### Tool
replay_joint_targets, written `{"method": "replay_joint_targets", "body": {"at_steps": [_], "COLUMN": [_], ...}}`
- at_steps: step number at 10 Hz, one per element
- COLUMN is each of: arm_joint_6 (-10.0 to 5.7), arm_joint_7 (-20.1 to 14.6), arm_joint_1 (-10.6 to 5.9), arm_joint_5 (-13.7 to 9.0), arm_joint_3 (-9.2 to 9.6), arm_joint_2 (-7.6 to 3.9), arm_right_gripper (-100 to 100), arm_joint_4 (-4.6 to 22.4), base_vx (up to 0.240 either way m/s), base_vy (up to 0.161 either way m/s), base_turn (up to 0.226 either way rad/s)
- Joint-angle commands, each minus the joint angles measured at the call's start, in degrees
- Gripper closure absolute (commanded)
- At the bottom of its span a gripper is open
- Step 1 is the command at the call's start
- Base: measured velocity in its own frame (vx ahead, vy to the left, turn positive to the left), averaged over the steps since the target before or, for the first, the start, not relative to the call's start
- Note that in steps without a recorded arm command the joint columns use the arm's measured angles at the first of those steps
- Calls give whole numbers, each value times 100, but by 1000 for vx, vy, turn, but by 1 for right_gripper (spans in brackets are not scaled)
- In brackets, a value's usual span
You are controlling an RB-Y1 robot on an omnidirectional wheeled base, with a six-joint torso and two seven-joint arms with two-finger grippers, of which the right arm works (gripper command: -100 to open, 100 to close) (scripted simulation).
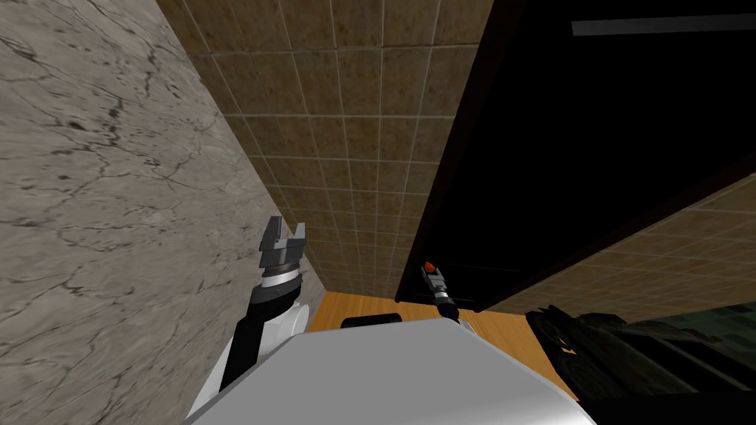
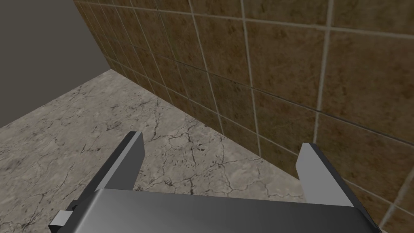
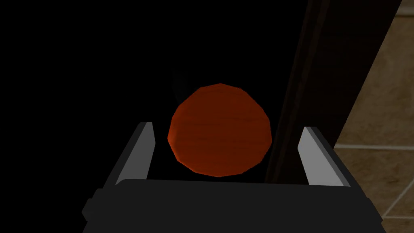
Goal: Pull the door open
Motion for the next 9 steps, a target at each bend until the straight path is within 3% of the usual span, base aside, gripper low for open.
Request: {"method": "replay_joint_targets", "body": {"at_steps": [1, 2, 3, 8, 9], "arm_joint_6": [-50, -32, -32, -32, 132], "arm_joint_7": [-65, -30, -30, -30, -37], "arm_joint_1": [48, 22, 22, 22, 14], "arm_joint_5": [-51, -32, -32, -32, -207], "arm_joint_3": [-67, -42, -42, -42, -53], "arm_joint_2": [-95, -57, -57, -57, -50], "arm_right_gripper": [-100, -100, 100, 100, 100], "arm_joint_4": [35, 31, 31, 31, 41], "base_vx": [177, 74, -8, -14, -25], "base_vy": [5, 6, -7, -2, 5], "base_turn": [88, 14, -21, 3, 15]}}
